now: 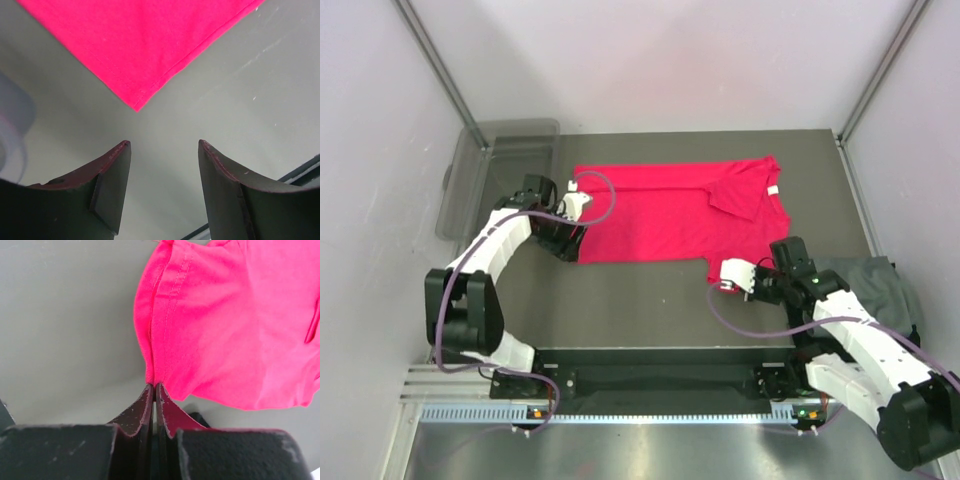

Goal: Fold and stack the t-shirts
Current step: Fold the tshirt

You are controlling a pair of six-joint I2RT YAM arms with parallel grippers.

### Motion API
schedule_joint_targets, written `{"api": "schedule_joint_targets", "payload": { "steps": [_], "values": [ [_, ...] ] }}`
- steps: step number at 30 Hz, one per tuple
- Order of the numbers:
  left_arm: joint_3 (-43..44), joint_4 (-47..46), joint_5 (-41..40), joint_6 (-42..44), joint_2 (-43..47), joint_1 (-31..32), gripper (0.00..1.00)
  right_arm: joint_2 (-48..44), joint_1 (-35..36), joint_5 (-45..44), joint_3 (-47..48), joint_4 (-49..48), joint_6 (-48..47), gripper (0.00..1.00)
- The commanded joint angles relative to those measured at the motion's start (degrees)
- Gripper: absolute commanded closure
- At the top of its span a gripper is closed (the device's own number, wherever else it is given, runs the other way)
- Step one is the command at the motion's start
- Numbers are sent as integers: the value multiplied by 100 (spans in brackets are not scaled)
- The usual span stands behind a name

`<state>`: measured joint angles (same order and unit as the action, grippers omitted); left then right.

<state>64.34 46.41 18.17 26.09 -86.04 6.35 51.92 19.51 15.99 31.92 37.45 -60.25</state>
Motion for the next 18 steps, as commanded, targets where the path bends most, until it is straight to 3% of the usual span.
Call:
{"api": "schedule_joint_targets", "payload": {
  "steps": [1,18],
  "values": [
    [272,254,55,178,-307,-28,39,-103,53,-8,130,-19,408,98],
    [474,-282,-262,63,-1283,-28,41,-279,53,10,25,-54,655,98]
  ]
}}
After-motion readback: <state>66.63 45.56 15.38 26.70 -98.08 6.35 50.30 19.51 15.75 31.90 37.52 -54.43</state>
